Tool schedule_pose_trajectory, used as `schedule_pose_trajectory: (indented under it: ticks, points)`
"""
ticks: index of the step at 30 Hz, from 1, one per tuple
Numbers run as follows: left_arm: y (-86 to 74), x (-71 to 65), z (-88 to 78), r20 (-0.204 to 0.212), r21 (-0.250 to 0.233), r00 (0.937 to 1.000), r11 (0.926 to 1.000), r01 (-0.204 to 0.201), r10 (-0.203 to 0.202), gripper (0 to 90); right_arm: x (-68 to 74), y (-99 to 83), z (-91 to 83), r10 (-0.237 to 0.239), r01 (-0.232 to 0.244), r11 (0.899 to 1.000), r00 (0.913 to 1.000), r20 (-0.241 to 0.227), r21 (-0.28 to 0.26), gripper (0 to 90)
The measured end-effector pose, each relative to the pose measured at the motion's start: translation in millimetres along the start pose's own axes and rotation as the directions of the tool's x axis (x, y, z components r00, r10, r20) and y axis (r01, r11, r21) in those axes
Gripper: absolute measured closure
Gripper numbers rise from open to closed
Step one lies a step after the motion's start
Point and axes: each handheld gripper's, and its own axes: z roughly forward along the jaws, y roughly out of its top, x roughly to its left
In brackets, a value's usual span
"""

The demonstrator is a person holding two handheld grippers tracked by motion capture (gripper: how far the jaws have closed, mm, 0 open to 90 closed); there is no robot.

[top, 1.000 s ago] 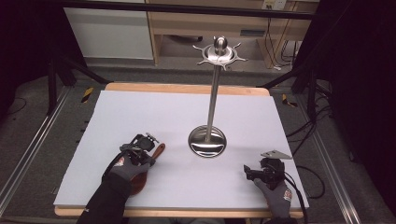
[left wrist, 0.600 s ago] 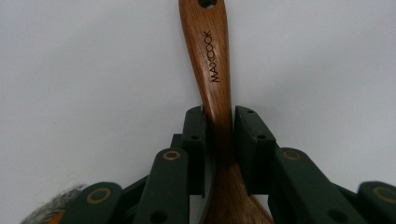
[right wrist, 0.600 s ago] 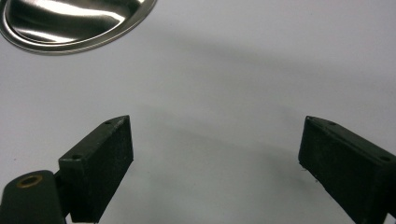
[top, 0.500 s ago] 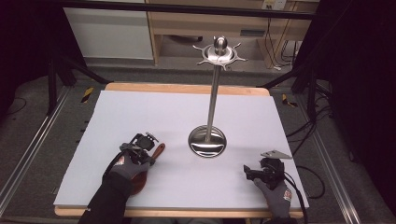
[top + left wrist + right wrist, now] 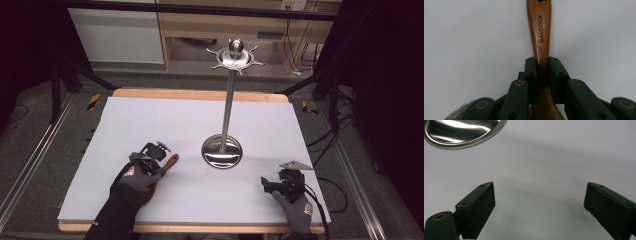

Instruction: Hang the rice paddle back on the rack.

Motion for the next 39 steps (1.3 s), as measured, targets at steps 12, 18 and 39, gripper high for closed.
schedule_pose_trajectory:
  ticks: [12, 18, 39]
  points:
    - [3.6, 1.1, 0.8, 0.02, 0.03, 0.9998, 0.9995, -0.006, 0.005, 77.6, 0.3, 0.4, -0.2, 0.0, 0.0, 1.0, 1.0, -0.002, -0.003, 10.2]
    - [4.8, 0.5, 0.9, 0.02, 0.036, 0.9998, 0.9993, -0.011, 0.01, 77.9, 1.3, 0.6, 0.3, 0.002, -0.002, 1.0, 1.0, -0.005, 0.003, 10.2]
    - [-10.9, 0.5, -23.7, 0.008, -0.1, 0.9998, 0.9948, -0.015, 0.016, 78.3, 1.3, 0.7, -0.1, 0.01, -0.01, 1.0, 0.9999, -0.01, 0.005, 10.1]
